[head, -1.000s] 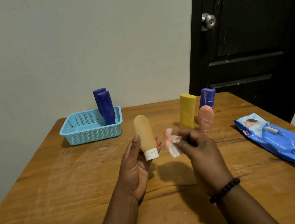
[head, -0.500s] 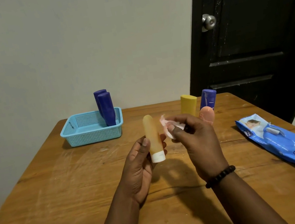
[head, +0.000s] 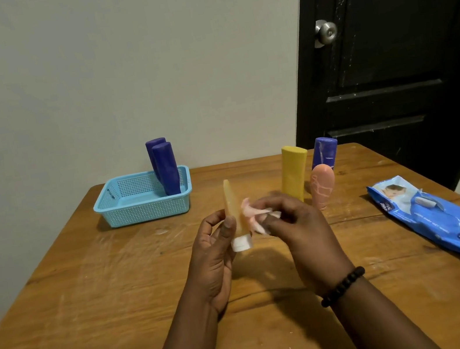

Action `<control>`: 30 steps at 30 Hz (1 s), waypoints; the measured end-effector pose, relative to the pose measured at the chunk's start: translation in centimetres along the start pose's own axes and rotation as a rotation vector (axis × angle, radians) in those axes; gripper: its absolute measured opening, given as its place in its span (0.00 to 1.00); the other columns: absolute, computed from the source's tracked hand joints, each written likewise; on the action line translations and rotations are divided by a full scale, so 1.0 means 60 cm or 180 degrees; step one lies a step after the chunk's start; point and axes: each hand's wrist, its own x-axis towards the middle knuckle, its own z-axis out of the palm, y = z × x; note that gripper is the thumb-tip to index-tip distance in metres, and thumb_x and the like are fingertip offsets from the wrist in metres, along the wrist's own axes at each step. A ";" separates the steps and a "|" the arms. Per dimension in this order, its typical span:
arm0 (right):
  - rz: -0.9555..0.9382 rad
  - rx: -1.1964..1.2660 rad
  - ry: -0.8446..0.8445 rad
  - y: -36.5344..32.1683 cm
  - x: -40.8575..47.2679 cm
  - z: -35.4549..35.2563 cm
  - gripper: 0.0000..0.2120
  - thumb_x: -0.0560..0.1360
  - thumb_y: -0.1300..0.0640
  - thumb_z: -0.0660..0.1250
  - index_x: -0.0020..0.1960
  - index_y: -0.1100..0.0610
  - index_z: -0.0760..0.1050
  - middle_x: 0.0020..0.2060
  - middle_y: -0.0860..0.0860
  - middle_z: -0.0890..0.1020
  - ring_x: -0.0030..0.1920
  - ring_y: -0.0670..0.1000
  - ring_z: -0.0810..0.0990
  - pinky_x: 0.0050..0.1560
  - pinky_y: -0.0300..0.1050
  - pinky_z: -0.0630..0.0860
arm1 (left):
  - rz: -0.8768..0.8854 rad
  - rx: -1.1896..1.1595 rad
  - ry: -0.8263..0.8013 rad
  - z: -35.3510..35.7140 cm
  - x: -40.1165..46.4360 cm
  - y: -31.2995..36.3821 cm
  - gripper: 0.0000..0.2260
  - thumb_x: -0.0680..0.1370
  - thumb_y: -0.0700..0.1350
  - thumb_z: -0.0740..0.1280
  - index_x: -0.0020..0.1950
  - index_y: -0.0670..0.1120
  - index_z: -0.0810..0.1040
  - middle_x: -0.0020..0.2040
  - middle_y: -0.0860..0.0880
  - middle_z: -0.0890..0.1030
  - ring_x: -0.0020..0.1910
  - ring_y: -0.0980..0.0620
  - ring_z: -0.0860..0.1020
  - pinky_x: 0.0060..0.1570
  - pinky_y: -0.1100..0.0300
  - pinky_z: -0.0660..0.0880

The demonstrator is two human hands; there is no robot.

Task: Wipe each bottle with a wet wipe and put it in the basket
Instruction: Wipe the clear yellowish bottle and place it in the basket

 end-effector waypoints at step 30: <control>-0.0863 -0.1178 0.0618 -0.011 0.035 -0.006 0.09 0.75 0.62 0.70 0.52 0.50 0.80 0.50 0.42 0.80 0.53 0.39 0.77 0.50 0.33 0.76 | 0.0019 0.0605 0.0089 -0.004 0.008 -0.011 0.25 0.71 0.49 0.74 0.68 0.48 0.77 0.56 0.48 0.85 0.50 0.53 0.82 0.49 0.55 0.76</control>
